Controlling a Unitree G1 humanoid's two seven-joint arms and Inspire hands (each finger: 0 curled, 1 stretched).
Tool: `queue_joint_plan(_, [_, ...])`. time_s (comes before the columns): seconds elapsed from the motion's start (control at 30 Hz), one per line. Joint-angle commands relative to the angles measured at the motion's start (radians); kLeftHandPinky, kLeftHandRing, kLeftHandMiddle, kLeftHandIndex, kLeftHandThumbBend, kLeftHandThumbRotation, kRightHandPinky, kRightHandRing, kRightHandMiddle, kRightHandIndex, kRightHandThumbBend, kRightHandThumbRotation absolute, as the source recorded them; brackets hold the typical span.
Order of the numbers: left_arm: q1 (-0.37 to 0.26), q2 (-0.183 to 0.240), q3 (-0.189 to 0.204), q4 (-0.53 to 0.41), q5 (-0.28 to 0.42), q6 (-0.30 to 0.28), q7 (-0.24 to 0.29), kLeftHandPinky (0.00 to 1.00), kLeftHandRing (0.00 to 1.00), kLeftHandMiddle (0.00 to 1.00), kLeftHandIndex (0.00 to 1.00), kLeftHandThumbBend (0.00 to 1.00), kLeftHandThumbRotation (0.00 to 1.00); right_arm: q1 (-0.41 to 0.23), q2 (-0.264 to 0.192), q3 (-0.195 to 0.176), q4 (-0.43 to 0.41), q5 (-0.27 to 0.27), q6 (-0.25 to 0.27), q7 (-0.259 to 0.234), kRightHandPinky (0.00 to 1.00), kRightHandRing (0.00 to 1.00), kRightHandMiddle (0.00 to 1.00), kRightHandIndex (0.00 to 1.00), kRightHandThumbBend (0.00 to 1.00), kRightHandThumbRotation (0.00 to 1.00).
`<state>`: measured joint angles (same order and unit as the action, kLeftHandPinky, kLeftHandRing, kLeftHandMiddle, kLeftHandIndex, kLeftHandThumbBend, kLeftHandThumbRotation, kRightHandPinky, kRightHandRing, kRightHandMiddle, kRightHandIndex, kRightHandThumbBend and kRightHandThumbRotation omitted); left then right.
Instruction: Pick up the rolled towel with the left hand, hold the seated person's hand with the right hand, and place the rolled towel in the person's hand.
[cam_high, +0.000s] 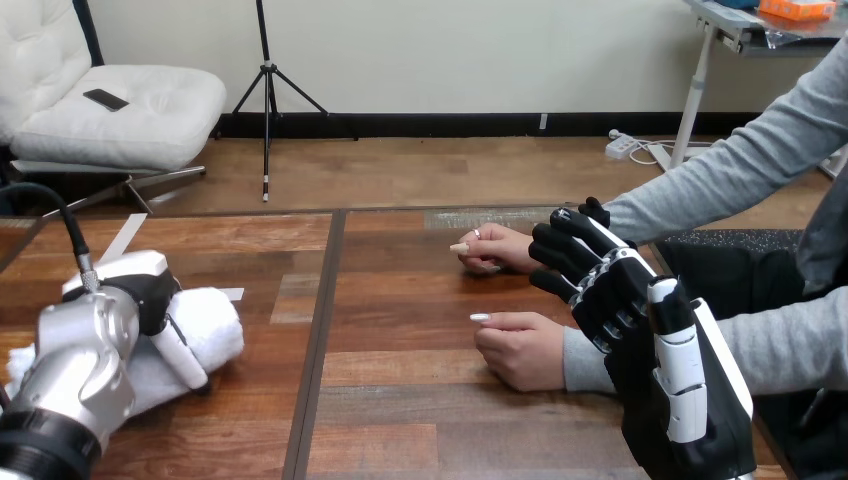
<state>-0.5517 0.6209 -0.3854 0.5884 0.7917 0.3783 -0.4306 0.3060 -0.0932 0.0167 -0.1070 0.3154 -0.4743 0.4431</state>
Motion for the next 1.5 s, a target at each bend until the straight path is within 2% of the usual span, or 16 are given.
queue_joint_plan(0.0, [-0.013,0.010,0.013,-0.050,0.024,0.020,0.081,0.31,0.41,0.49,0.51,0.79,0.01,-0.064,-0.003,-0.010,-0.052,0.009,-0.030,0.001,0.87,0.88,0.86,0.86,0.53,1.00])
queue_joint_plan(0.17, [-0.006,0.005,0.015,-0.037,0.015,0.016,0.131,0.35,0.45,0.53,0.48,0.78,0.00,-0.066,-0.004,-0.012,-0.052,0.009,-0.029,0.001,0.87,0.88,0.86,0.86,0.53,1.00])
queue_joint_plan(0.47, [0.010,0.009,0.015,-0.072,0.012,0.026,0.160,0.36,0.47,0.57,0.49,0.75,0.00,-0.068,-0.006,-0.014,-0.052,0.010,-0.027,0.000,0.87,0.89,0.87,0.86,0.53,1.00])
queue_joint_plan(0.67, [0.014,0.014,0.016,-0.078,0.009,0.012,0.172,0.40,0.51,0.60,0.49,0.74,0.00,-0.068,-0.006,-0.017,-0.051,0.008,-0.024,-0.001,0.87,0.89,0.87,0.86,0.54,1.00])
queue_joint_plan(0.87, [0.022,0.013,0.032,-0.074,-0.008,-0.008,0.202,0.43,0.54,0.63,0.50,0.73,0.00,-0.072,-0.003,-0.018,-0.046,0.014,-0.028,0.004,0.87,0.89,0.87,0.86,0.54,1.00])
queue_joint_plan(1.27, [0.049,0.028,0.050,-0.130,-0.018,-0.038,0.220,0.42,0.52,0.61,0.50,0.73,0.00,-0.072,-0.002,-0.019,-0.043,0.010,-0.030,0.007,0.87,0.89,0.87,0.86,0.53,1.00])
queue_joint_plan(1.47, [0.061,0.030,0.071,-0.123,-0.045,-0.083,0.256,0.41,0.51,0.58,0.51,0.72,0.00,-0.073,0.001,-0.019,-0.041,0.005,-0.031,0.003,0.86,0.88,0.86,0.85,0.53,1.00])
